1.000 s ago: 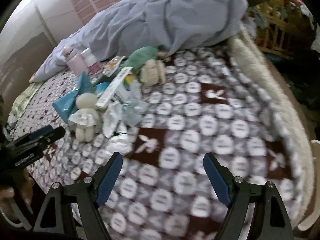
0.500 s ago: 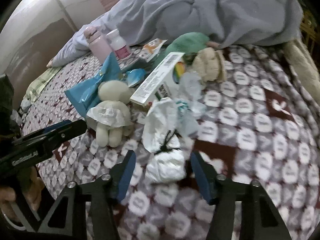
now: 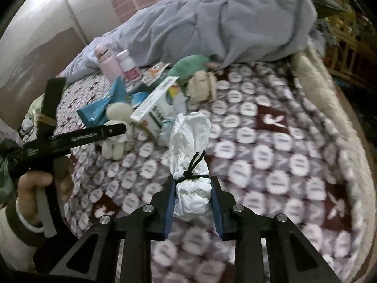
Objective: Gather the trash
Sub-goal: 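Grasp the tissue-wrapped bundle with the right tool while the left grasps the plush toy, then carry the tissue bundle and plush toy toward the cream bucket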
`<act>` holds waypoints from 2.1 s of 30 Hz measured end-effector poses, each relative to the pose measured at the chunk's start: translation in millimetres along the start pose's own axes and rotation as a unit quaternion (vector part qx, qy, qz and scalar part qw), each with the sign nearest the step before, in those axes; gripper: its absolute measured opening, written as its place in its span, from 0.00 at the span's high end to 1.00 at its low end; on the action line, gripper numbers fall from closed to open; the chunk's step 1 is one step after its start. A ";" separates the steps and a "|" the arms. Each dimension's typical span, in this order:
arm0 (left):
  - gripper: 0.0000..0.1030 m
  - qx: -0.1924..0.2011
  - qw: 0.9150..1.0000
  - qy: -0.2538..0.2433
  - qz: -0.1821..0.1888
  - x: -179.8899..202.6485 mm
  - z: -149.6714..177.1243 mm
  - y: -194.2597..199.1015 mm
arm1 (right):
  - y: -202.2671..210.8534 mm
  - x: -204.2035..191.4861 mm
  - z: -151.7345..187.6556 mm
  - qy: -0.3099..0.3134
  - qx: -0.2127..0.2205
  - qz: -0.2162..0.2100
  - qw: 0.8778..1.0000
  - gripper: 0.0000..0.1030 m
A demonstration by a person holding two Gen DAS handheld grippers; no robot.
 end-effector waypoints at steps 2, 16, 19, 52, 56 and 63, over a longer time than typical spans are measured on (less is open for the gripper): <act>0.69 -0.003 1.000 0.014 0.009 0.6 3.7 -2.4 | 2.7 6.1 0.6 -0.006 0.002 0.005 1.000 0.74; 0.74 0.046 0.994 -0.033 0.092 49.3 12.2 83.1 | 24.3 21.8 -1.5 -0.028 0.026 0.020 0.999 0.74; 0.74 0.052 0.992 -0.055 0.100 69.9 13.9 93.4 | 33.7 28.4 -3.6 -0.032 0.034 0.028 0.998 0.74; 0.74 0.019 0.955 -0.205 0.211 297.4 62.7 99.1 | 150.1 168.9 26.3 -0.109 0.093 0.160 0.977 0.74; 0.74 0.010 0.948 -0.223 0.229 328.0 73.6 99.4 | 163.8 192.2 36.4 -0.126 0.095 0.179 0.971 0.74; 0.74 -0.010 0.934 -0.247 0.258 381.9 93.0 97.1 | 189.8 237.1 56.7 -0.158 0.099 0.216 0.958 0.74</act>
Point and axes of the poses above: each gripper's, at about its wrist camera, not at the fingertips, and y roughly against the way its jaws point, x to its right, z to its underside, the point moved 7 cm from there along -y, roughly the way its jaws point, and after that the axes turned 10 degrees about x, right-handed, at the moved point
